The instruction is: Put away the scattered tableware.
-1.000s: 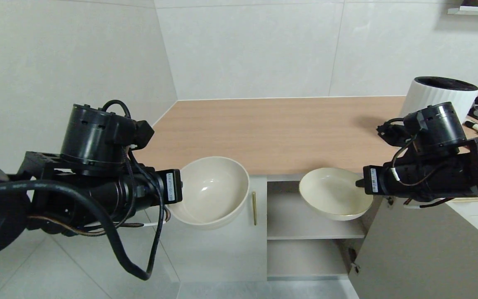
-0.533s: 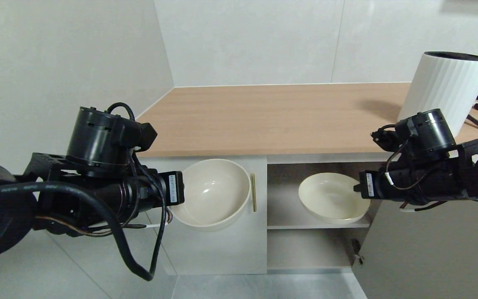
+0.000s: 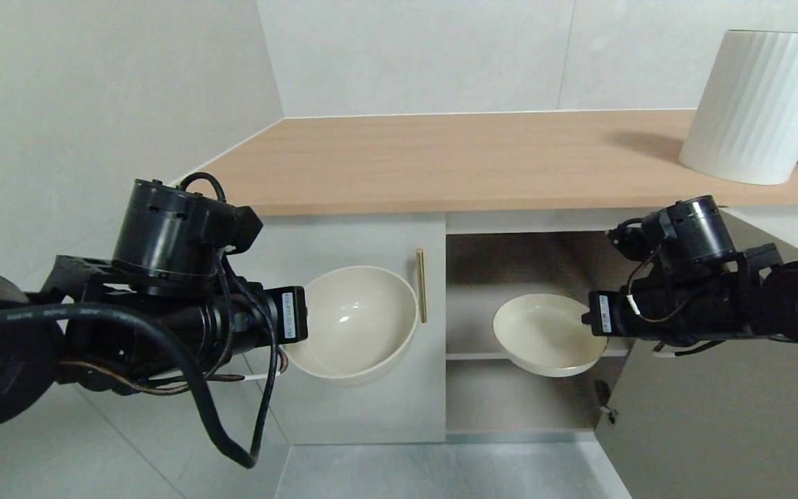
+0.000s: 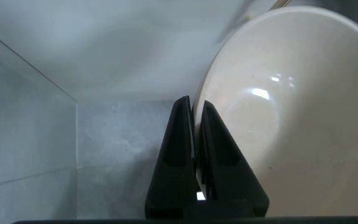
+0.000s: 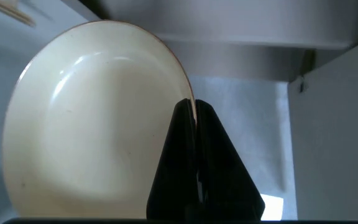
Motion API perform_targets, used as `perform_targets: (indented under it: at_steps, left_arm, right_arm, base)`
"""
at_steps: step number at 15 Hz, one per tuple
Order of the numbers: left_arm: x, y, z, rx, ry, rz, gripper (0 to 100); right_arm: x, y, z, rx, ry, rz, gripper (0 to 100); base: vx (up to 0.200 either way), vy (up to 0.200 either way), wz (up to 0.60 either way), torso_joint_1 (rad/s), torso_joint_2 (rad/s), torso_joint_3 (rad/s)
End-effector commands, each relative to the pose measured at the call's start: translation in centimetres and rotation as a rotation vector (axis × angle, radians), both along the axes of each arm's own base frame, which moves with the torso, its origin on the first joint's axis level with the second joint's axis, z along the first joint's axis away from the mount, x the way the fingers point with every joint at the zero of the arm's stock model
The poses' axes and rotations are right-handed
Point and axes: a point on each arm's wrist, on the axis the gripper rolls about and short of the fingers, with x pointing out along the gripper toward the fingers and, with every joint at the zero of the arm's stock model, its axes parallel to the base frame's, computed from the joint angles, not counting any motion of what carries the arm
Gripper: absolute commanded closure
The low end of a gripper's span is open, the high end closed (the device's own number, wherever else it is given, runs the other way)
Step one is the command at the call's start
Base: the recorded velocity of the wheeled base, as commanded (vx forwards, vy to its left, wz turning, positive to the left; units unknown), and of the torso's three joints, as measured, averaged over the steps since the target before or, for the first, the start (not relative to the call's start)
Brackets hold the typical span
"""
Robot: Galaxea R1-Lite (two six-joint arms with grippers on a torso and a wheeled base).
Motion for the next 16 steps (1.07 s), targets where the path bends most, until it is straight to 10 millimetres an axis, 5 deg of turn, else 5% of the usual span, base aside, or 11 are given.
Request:
perform_targets:
  at_steps: [1,9,12,16]
  left_arm:
    - [0.0,0.0,0.0,0.0,0.001,0.001,100]
    - [0.1,0.0,-0.1,0.002,0.004,0.001,100]
    - [0.2,-0.1,-0.3,0.006,0.01,0.002,100]
    - [0.2,-0.1,-0.3,0.006,0.01,0.002,100]
  right_arm:
    - [0.4,0.2,-0.9,-0.011,0.024,-0.001,100]
    - [1.2,0.5,-2.3,-0.025,0.044,-0.006,100]
    - [2.9,1.2,-5.2,-0.047,0.076,-0.014,100]
    - [6.8,2.6,-11.6,-0.047,0.005,-0.108,100]
  base:
    - [0.0,0.0,0.0,-0.105,0.47,0.334]
    - [0.0,0.0,0.0,-0.02,0.12,0.092]
    - [0.0,0.0,0.0,0.0,0.0,0.0]
    - [0.0,0.0,0.0,0.0,0.0,0.0]
